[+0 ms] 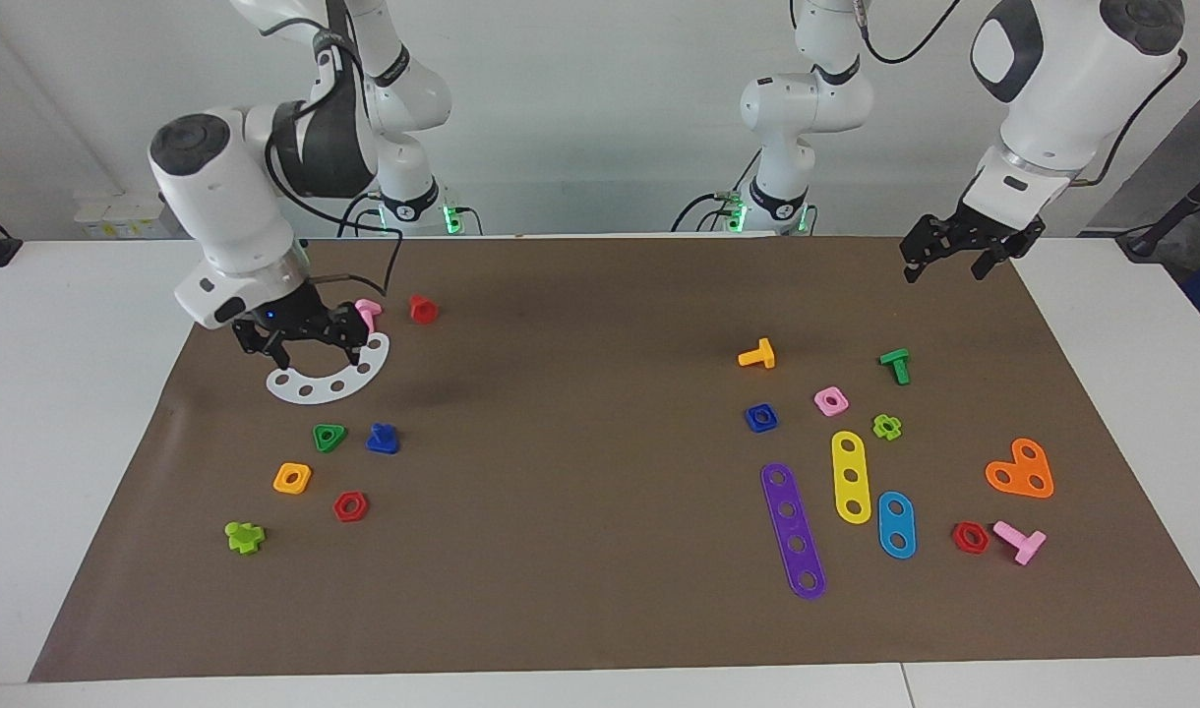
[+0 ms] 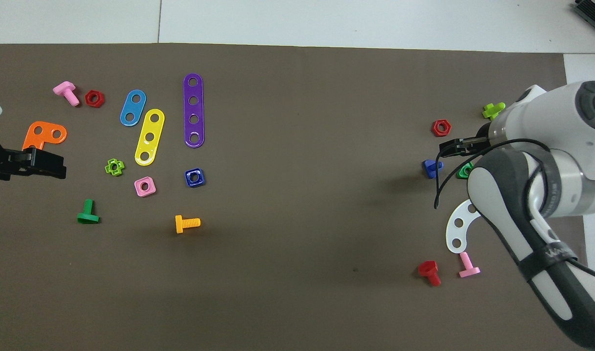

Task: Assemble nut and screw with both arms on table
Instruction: 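Lower the right gripper and grasp the blue bolt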

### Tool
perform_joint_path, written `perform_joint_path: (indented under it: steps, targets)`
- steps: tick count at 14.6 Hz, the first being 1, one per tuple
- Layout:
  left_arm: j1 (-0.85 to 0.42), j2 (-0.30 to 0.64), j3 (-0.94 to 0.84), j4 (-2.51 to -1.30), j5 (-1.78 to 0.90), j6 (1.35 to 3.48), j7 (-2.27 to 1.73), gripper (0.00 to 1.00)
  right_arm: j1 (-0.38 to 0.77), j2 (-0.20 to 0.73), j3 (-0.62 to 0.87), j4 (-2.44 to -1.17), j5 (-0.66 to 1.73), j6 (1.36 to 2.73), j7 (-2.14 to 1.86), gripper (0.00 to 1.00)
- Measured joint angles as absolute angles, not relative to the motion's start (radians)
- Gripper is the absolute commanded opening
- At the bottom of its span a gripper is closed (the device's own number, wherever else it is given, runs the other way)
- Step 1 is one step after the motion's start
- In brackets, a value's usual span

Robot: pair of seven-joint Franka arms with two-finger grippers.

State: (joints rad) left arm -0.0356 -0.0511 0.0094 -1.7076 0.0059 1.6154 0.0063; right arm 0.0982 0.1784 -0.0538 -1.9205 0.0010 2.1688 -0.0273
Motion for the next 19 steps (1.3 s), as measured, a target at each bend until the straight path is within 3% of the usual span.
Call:
perform_joint_path:
  steps: [3, 9, 13, 19]
  targets:
    - [-0.036, -0.051, 0.009, -1.708, 0.006, 1.615, 0.006, 1.0, 0.101, 0.238, -0.054, -1.981, 0.003, 2.294, -0.027, 0.97]
    - [-0.036, -0.051, 0.009, -1.708, 0.006, 1.615, 0.006, 1.0, 0.116, 0.283, -0.053, -2.025, 0.016, 2.367, -0.037, 0.62]
    - [-0.036, -0.051, 0.009, -1.708, 0.006, 1.615, 0.006, 1.0, 0.116, 0.299, -0.053, -2.048, 0.016, 2.402, -0.048, 0.55]
    - [-0.036, -0.051, 0.009, -1.708, 0.006, 1.615, 0.006, 1.0, 0.116, 0.299, -0.053, -2.047, 0.016, 2.402, -0.051, 0.54]
